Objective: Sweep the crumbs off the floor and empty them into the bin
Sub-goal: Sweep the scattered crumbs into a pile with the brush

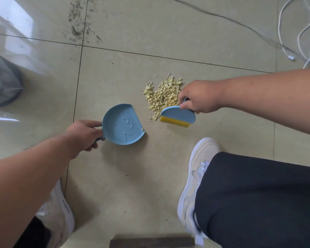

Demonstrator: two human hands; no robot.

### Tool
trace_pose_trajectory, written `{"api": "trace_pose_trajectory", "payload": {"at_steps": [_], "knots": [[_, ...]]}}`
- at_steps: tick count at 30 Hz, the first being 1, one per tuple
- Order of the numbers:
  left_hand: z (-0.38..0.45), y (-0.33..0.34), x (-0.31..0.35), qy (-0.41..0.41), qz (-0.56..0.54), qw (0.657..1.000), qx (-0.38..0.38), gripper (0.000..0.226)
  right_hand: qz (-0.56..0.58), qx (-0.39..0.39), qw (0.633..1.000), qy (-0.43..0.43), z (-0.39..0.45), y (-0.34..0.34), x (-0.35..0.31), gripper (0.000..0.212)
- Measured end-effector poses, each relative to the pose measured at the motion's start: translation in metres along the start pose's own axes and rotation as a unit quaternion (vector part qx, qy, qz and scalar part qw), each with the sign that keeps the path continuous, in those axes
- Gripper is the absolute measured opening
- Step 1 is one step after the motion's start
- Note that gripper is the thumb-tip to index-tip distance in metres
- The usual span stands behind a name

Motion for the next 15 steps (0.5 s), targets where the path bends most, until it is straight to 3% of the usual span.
{"api": "trace_pose_trajectory", "payload": {"at_steps": [5,9,15], "knots": [[-0.002,-0.012,-0.005,0.000,-0.008,1.000,0.003,0.032,0.127,-0.024,0.992,-0.011,0.016,0.022,-0.028,0.017],[0.006,-0.023,-0.016,0.011,0.029,0.999,-0.008,0.035,0.149,-0.019,0.989,-0.004,0.037,0.036,-0.043,0.020],[0.014,-0.019,-0.006,0.036,0.015,0.999,-0.030,0.032,0.211,0.025,0.975,0.061,0.054,0.013,-0.008,0.020]]}}
Point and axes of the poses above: each hand's wrist, its own z-axis towards the middle knuckle, its own y-axis out of the palm, x = y × z, the point moved 6 cm from there along z, towards the middle knuckle, and after that the axes turned 2 degrees about y, right-handed, at the moved point
